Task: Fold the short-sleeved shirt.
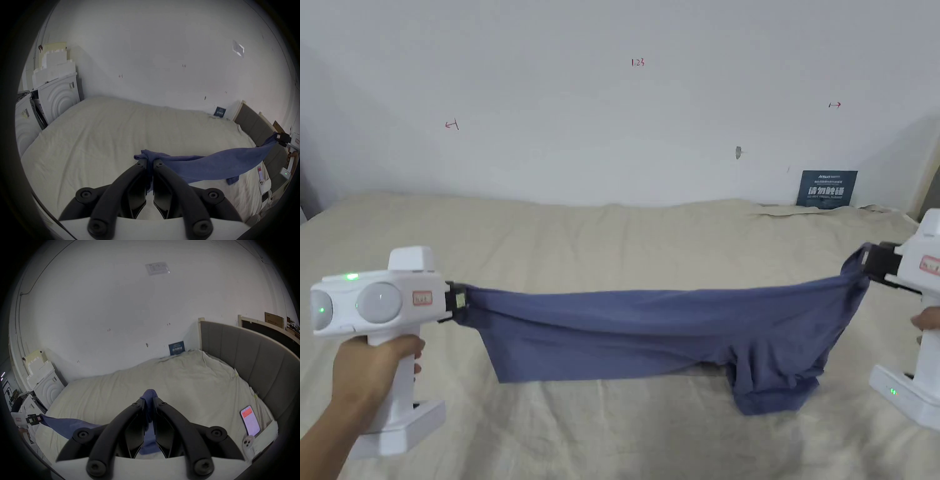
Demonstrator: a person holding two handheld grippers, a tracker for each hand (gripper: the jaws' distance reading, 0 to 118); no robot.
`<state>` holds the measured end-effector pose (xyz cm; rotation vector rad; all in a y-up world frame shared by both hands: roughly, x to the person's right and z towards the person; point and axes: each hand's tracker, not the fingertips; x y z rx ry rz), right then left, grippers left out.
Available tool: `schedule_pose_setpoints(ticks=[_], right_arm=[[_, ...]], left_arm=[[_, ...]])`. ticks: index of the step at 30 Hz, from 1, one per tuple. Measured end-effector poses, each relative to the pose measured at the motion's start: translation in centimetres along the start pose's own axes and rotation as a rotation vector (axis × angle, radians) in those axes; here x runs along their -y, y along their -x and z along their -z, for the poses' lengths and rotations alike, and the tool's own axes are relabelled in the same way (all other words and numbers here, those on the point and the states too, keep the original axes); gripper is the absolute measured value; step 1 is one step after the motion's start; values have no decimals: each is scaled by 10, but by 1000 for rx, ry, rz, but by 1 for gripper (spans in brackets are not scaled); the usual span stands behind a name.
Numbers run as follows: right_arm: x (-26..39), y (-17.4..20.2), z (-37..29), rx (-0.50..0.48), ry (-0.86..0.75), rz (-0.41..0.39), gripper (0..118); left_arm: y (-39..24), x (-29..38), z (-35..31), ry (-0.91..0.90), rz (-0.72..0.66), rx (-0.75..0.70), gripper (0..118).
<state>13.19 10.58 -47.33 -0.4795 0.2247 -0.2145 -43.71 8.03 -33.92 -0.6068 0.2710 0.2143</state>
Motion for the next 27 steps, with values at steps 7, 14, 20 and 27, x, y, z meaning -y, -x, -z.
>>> schedule_pose_setpoints(ticks=[7,14,20,27], right_arm=[[86,-20,-26,8,110,23,7],[161,-37,-55,35,217,49,7],[199,-47,-88,42,260,85,7],[225,-59,-130,30,283,91,7]], left_arm=[[22,90,5,154,-41,-22,4],[34,169,6,268,-16,-50,4],[37,202,-14,311,-2,-52,4],[52,225,-36,334,15,-53,4]])
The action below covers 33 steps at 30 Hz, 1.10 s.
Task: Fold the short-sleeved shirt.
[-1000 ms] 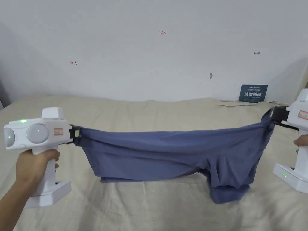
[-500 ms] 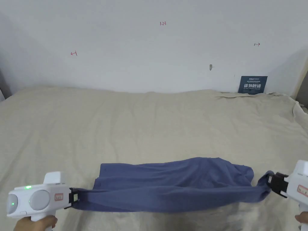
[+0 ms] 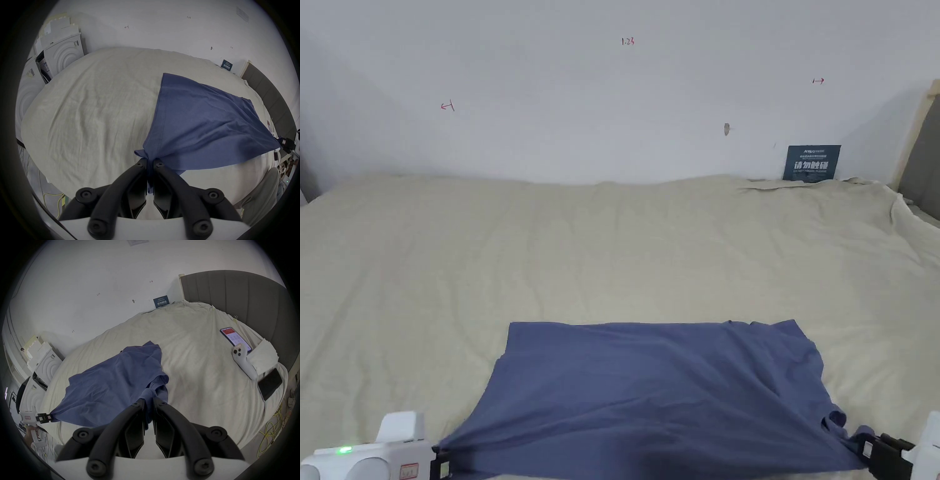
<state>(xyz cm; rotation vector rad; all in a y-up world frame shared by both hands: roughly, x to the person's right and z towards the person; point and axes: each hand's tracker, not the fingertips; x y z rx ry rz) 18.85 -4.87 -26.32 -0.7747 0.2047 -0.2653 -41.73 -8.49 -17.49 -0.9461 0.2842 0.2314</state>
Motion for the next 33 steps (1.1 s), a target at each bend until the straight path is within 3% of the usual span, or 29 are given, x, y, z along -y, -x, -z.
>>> schedule_pose_setpoints(ticks=[8,19,30,33], right_arm=[[34,0,-31,28,65,-19,7],[58,-7,-31,87,149,15,7],[73,-28,50,225,306,-23,8],[79,-18,49,232,321,-23,8]], left_arm=[[19,33,-22,49,0,-12,4],[19,62,-28,109,3,-17,4],[0,53,13,211,-18,-96,5],[-3,49,11,222,-7,-106,8]])
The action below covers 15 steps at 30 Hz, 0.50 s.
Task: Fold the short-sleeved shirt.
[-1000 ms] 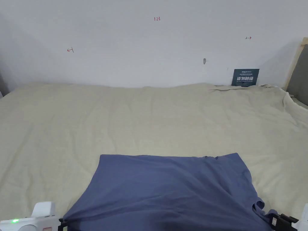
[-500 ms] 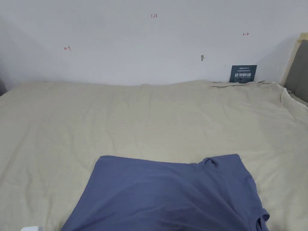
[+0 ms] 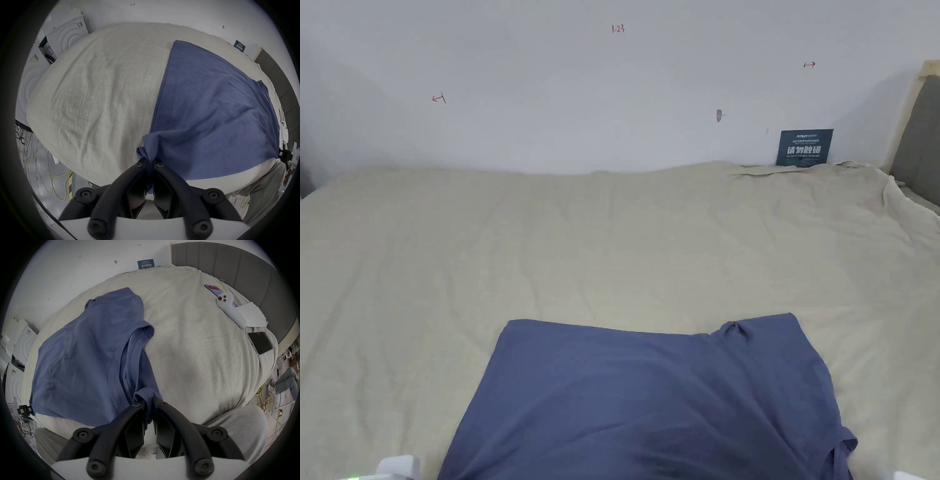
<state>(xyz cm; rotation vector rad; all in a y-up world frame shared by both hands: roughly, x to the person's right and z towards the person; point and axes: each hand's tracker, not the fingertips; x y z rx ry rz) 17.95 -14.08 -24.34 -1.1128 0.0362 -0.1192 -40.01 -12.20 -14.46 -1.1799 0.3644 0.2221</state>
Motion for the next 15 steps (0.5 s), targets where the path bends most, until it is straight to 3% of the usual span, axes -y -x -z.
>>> schedule_pose_setpoints(ticks=[5,7,9,10,15], right_arm=[[-3,12,-27,6,-10,9,15],[-9,11,-37,6,-67,7,50],[-14,13,-51,5,-137,-15,94],[-16,21,-66,4,-177,-24,101],[-41,37,-118,-50,-355,-64,102]], left_arm=[[-4,2,-8,-6,4,-14,30],[-8,-1,-13,-1,-3,-19,76],[-12,-4,-23,-28,3,-13,113],[-15,-7,-32,-67,16,-4,118],[-37,-29,-81,-243,67,43,117]])
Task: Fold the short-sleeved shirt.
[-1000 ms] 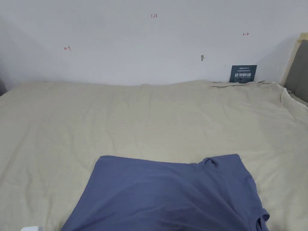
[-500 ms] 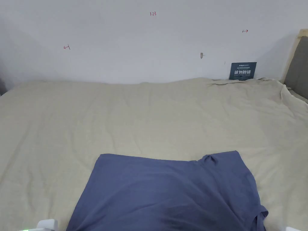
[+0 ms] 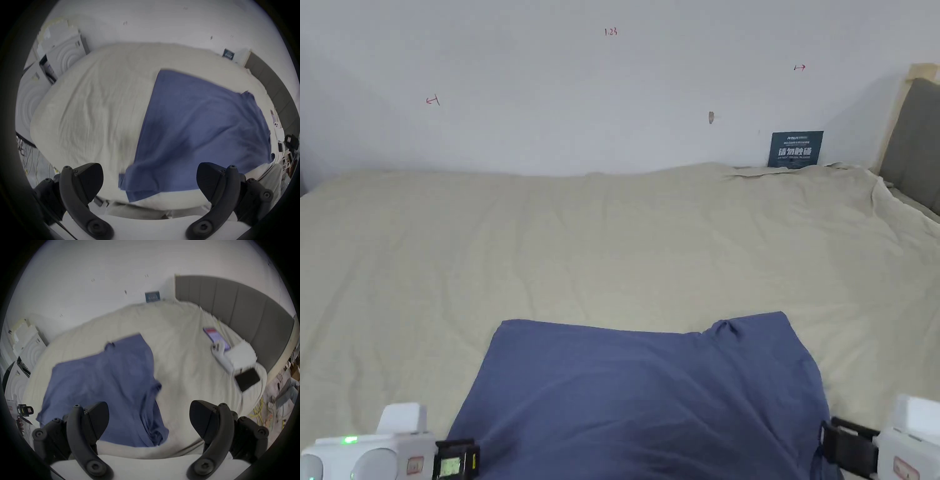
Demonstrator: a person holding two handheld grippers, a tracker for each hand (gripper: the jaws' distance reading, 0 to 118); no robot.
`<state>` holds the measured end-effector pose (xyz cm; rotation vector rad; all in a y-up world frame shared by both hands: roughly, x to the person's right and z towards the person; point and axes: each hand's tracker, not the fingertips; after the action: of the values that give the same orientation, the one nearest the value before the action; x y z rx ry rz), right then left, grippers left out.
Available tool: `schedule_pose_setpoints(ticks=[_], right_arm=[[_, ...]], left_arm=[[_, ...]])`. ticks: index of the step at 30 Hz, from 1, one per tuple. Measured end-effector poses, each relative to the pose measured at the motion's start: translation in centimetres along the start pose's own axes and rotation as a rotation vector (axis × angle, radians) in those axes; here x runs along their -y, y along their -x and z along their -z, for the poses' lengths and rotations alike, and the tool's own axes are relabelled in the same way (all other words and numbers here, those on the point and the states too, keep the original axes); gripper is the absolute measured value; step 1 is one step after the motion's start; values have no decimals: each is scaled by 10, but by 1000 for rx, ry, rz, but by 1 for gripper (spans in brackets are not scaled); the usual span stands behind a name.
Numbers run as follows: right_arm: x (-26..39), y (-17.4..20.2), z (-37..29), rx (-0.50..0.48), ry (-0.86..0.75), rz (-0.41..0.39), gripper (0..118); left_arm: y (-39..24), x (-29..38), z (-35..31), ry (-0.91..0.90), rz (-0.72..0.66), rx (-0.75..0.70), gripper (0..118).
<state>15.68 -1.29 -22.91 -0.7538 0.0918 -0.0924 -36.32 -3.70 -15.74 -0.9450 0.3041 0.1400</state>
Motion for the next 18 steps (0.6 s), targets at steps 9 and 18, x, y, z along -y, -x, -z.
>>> schedule_pose_setpoints(ticks=[9,18], right_arm=[[-53,31,-45,-7,-320,-134,102],[-50,69,-57,88,-512,-218,37]], left_arm=[[-42,-58,-64,-380,15,128,116],[-72,-55,-73,-655,-6,119,46]])
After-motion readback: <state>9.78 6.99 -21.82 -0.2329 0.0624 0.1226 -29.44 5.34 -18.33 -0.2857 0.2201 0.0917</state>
